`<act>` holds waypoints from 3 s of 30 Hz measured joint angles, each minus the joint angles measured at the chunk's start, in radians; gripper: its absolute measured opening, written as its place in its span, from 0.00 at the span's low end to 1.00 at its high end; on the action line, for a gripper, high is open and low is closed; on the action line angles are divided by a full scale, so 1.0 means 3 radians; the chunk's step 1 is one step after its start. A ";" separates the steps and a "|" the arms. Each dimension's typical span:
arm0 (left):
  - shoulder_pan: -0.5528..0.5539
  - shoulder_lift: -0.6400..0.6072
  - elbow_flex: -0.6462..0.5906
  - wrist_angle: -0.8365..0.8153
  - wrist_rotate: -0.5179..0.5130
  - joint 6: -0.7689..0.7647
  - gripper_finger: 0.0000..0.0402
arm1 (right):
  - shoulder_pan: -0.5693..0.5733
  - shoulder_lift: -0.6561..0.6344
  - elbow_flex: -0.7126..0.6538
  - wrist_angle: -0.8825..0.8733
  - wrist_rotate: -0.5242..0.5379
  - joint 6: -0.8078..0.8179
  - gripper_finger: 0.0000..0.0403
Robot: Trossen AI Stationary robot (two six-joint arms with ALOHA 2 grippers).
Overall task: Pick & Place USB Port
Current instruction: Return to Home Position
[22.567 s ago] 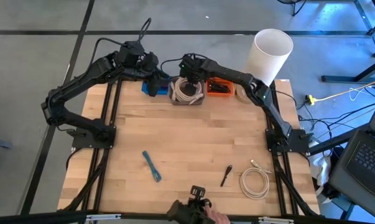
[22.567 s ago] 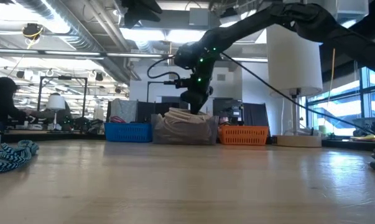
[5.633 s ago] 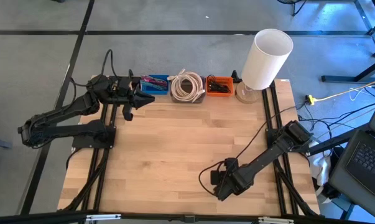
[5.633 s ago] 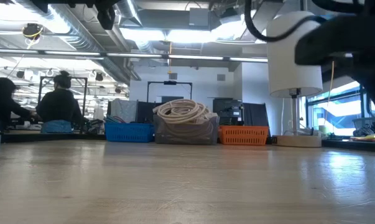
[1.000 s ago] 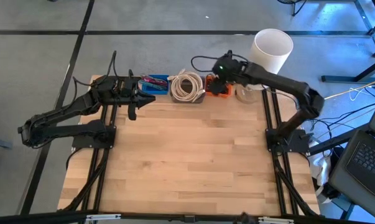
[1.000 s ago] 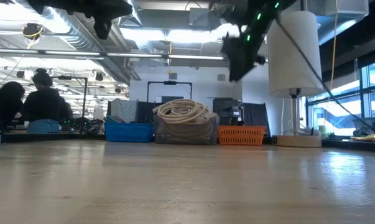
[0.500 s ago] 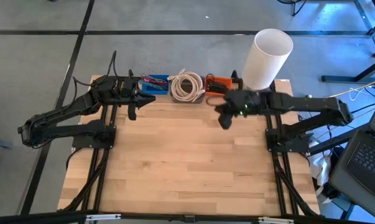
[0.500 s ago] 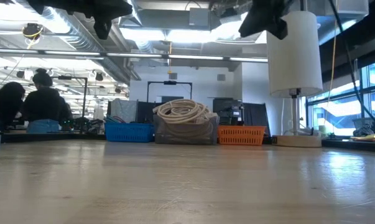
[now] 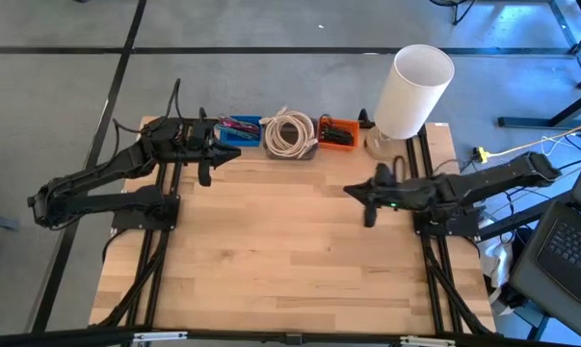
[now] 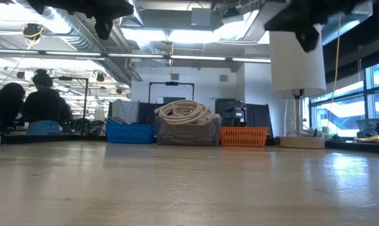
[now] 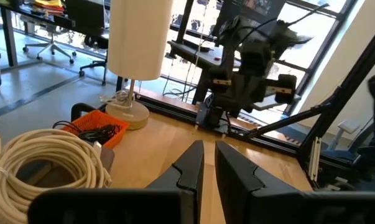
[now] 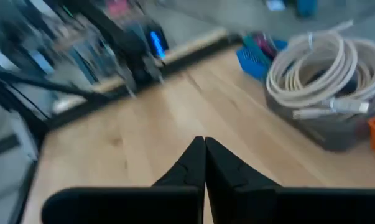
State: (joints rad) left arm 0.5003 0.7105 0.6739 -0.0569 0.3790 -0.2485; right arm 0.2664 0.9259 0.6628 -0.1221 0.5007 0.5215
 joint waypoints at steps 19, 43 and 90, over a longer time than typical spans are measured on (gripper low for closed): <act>0.0000 -0.0001 0.0000 0.0001 0.0000 0.0000 0.08 | 0.0014 -0.2534 -0.2090 0.0687 -0.0452 -0.1926 0.00; 0.0001 -0.0001 0.0000 0.0001 0.0000 -0.0001 0.08 | -0.0118 -0.3057 -0.2188 0.0656 -0.0697 -0.1764 0.09; -0.1106 -0.2196 -0.2188 0.1661 -0.0909 0.1045 0.08 | -0.0118 -0.3057 -0.2188 0.0657 -0.0688 -0.1765 0.08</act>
State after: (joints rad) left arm 0.1684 0.0516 0.0175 0.4414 0.1062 0.0650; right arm 0.2310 0.0090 0.0063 0.0749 0.2943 -0.0079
